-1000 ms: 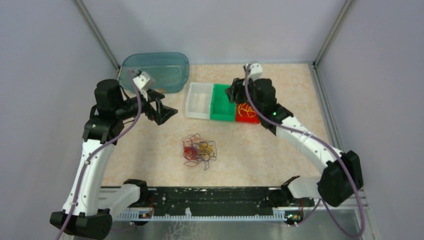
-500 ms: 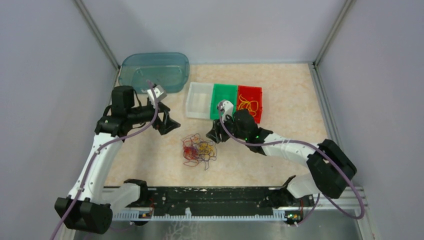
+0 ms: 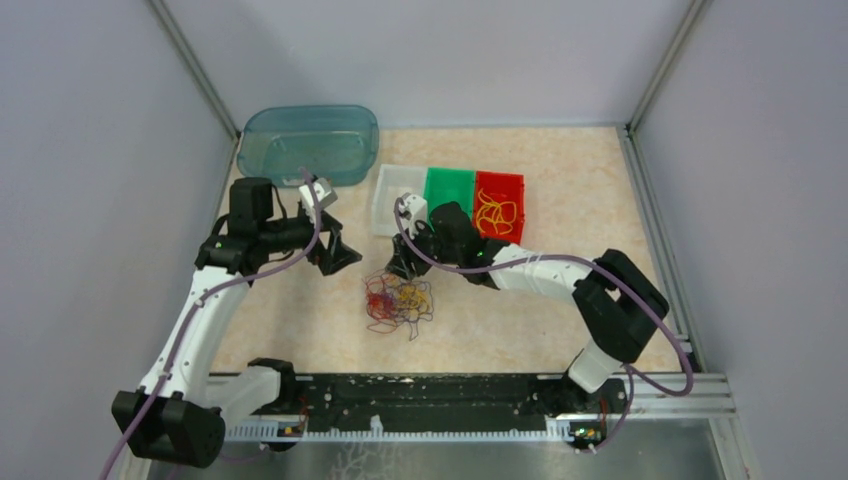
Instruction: Untangle the cables
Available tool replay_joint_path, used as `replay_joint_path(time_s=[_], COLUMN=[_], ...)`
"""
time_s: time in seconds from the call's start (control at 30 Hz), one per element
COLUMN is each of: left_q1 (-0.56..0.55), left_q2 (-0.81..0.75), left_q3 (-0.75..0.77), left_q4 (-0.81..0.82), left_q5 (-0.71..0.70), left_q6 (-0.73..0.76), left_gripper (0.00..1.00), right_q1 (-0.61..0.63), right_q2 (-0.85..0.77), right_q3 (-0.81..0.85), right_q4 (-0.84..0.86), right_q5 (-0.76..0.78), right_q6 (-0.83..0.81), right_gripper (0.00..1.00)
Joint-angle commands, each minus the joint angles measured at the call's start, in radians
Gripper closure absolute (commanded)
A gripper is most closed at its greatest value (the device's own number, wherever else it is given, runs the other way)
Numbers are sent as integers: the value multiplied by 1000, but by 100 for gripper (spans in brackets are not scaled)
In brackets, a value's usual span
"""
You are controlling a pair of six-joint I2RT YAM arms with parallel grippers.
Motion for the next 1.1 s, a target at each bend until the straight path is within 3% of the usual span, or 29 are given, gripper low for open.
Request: replay_joint_path(time_s=[0.0,0.17,0.23,0.37,0.53,0.7,1.07], left_q1=[-4,-4,-4,-5,-5,-5,-7], left_q2=[-12,-17,-23,-36,-66,-110,-166], left_q3=[5,-5,-18,-48,-101,-112,-144], left_q4=[22,26,28,18,14,58,175], left_q5=[26,40,47,54,57,107,202], left_q6=[13,13,18,56,145,173,62], left_gripper=[1,1,1,2,3,5,9], right_q1=[22,37,39,40,38,39,41], right_q2=[10,10,18,12,-70,-139,-213], right_q3=[45,46,51,66,94,151,158], right_q4=[-79,-84,-79,-72,-31,-8,145], right_q5=[55,50,44,44,40,-63,-98], right_q6=[-74,-76,-63,-45,9,102,257], right_gripper=[55,62,71,100,100,100,100])
